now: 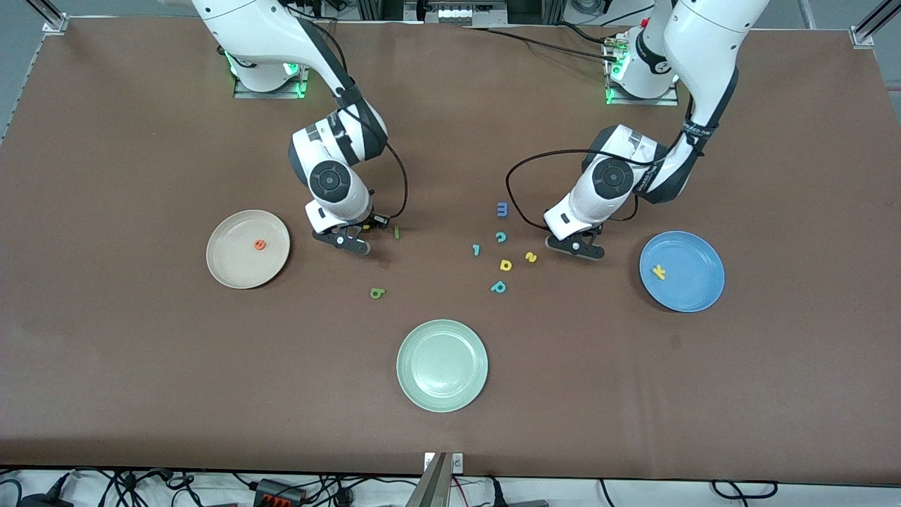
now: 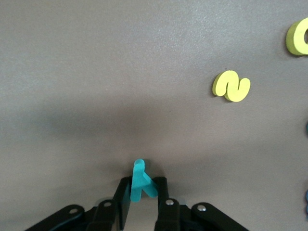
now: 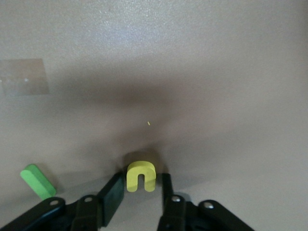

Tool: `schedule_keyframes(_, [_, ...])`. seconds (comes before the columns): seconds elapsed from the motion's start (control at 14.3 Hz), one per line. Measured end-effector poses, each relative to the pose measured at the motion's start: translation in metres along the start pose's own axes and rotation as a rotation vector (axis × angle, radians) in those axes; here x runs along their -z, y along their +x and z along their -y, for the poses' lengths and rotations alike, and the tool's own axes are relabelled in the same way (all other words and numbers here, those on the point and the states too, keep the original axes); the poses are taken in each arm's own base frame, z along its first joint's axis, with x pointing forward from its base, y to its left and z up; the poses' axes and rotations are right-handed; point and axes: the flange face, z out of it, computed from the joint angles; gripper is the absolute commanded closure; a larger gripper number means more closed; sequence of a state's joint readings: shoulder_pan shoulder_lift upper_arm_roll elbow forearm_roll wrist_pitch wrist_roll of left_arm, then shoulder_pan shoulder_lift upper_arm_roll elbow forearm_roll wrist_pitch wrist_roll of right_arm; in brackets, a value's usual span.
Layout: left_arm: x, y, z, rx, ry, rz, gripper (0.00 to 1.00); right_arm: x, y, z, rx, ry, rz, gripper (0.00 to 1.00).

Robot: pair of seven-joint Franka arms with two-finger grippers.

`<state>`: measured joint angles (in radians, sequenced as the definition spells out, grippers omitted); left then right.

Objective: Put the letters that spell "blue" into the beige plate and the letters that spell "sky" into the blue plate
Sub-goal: 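Grasp the yellow u with the right gripper while the left gripper grasps y, then drop the yellow u on the beige plate while the left gripper drops y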

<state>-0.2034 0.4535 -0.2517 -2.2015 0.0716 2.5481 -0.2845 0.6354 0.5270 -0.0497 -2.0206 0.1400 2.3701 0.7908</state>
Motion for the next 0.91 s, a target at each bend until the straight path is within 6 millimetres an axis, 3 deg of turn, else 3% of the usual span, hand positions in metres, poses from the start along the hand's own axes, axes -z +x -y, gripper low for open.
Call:
schedule_keyframes(0.28, [0.001, 0.002, 0.006, 0.014, 0.0, 0.001, 0.84, 0.003, 0.0, 0.002, 0.003, 0.004, -0.004, 0.72])
schedule_keyframes(0.42, [0.011, 0.007, 0.019, 0.033, 0.011, 0.012, 0.84, 0.007, 0.001, 0.004, 0.007, 0.012, -0.009, 0.72])
schedule_keyframes(0.7, [0.071, 0.031, 0.084, 0.044, 0.13, 0.04, 0.84, 0.037, 0.01, 0.007, 0.004, 0.055, -0.046, 0.72])
schedule_keyframes(0.91, [0.097, 0.039, 0.142, 0.058, 0.18, 0.062, 0.82, 0.067, 0.038, -0.02, 0.026, 0.07, -0.07, 0.72])
